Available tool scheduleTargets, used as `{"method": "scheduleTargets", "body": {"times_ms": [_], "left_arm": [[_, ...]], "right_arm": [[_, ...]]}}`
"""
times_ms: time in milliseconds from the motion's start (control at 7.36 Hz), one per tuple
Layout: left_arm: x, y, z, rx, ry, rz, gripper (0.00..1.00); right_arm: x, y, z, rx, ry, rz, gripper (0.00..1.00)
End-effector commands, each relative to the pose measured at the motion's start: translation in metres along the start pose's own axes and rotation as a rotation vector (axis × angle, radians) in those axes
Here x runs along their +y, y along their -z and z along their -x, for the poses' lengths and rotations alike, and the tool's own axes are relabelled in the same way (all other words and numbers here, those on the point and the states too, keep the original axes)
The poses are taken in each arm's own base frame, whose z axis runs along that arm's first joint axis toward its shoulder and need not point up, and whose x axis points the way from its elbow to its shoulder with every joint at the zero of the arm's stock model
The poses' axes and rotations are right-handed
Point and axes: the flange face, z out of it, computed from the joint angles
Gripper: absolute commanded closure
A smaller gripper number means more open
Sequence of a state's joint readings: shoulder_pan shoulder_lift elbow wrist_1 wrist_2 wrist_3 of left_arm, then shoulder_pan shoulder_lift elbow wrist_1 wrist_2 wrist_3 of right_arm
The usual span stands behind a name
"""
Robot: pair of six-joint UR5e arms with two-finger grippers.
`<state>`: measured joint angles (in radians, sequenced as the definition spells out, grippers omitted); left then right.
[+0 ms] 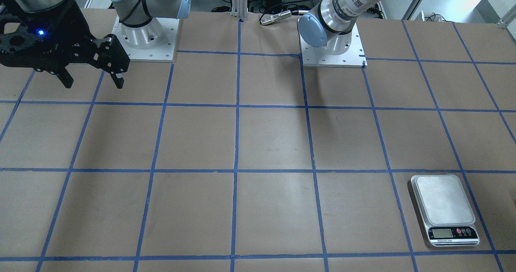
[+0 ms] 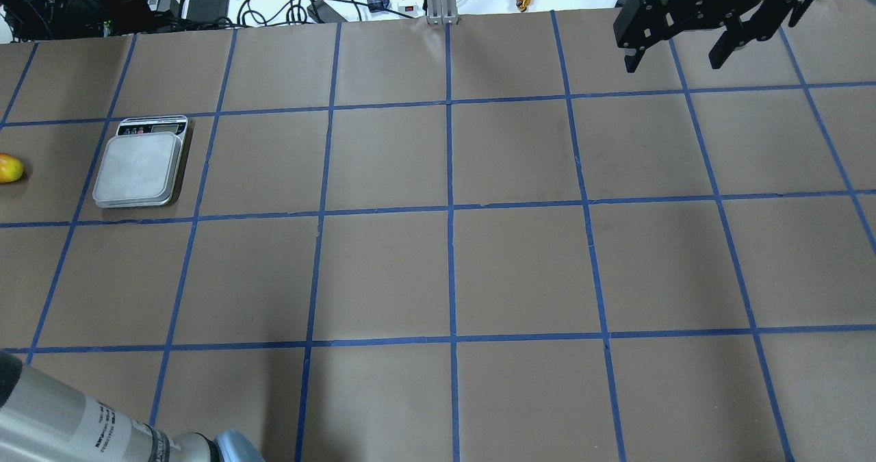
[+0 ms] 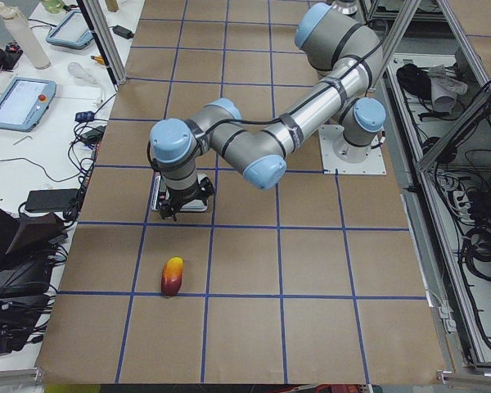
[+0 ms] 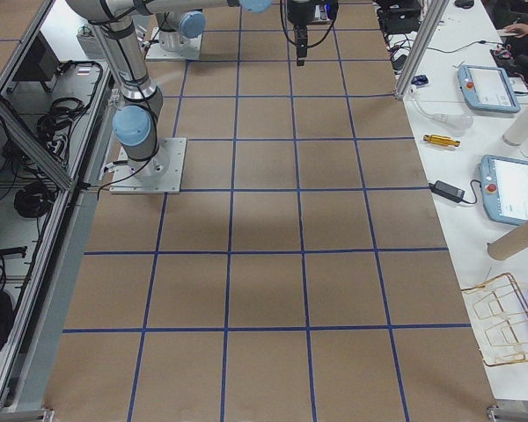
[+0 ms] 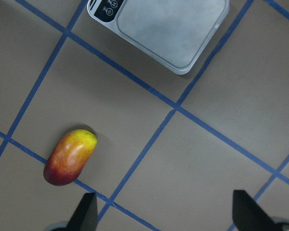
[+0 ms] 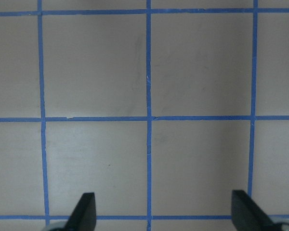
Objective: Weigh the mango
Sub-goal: 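Lower the left gripper onto the mango and close on it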
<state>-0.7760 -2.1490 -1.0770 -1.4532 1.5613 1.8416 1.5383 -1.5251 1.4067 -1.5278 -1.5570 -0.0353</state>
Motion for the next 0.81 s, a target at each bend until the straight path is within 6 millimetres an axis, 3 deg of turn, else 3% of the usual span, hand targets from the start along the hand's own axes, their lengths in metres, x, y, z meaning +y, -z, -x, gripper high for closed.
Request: {"method": "scheduleTargets", "body": {"times_ms": [0,136,407,679], "left_arm": [[0.022,-0.066,0.049,-0.029,-0.158,0.008,0.02],[0.030,-0.094,0.064,-0.045,-0.237,0.017,0.02],[0.057,-0.127,0.081,-0.060,-0.317,0.027,0.01],[0.074,-0.161,0.088,-0.075,-0.382,0.031,0.01]], "right_arm": [[0.000,0.000,0.000,0.000,0.000,0.000,0.00],[0.000,0.000,0.000,0.000,0.000,0.000,0.00],[0.000,0.000,0.000,0.000,0.000,0.000,0.00],[0.000,0.001,0.000,0.000,0.000,-0.001,0.00]]}}
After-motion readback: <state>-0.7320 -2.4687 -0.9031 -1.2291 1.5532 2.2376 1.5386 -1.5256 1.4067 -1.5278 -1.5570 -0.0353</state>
